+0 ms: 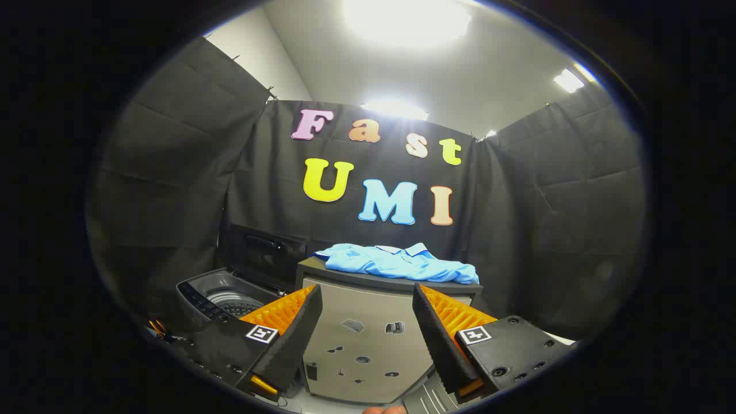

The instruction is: Put the clothes into the washing machine and then close the washing machine lid.

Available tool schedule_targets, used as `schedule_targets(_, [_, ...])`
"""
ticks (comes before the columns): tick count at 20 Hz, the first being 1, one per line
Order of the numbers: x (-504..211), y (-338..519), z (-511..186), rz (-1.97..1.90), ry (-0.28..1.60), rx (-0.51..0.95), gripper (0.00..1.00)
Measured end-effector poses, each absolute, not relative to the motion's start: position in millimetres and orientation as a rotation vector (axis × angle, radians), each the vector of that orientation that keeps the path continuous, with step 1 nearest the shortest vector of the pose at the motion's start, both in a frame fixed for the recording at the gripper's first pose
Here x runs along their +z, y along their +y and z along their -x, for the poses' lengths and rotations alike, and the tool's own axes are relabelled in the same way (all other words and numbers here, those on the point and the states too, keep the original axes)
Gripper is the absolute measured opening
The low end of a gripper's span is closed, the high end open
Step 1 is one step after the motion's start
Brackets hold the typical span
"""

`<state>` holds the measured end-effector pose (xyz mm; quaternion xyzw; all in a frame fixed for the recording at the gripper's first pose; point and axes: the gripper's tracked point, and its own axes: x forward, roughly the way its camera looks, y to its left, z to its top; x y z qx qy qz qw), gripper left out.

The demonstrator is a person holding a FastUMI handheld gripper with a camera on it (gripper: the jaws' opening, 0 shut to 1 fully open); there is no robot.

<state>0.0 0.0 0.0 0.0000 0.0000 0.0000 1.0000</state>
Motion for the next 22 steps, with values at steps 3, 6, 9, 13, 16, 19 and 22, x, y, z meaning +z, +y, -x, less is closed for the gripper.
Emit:
schedule_targets(3, [0.0,-1.2,0.1,-0.001,0.005,-0.002,0.98])
schedule_targets(6, [-0.6,-2.7,1.5,0.004,0.007,-0.002,0.98])
schedule_targets(9, [2.3,-2.6,3.5,0.004,0.0,-0.003,0.98])
schedule_targets(13, [1.3,-3.6,4.0,-0.014,0.003,-0.007,0.98])
schedule_targets(16, [3.4,-3.1,4.3,-0.013,0.0,-0.012,0.98])
schedule_targets(19, [4.3,-3.1,4.9,-0.024,-0.002,-0.017,0.98])
schedule_targets(22, [5.9,-1.6,4.2,-0.019,-0.007,-0.019,0.98])
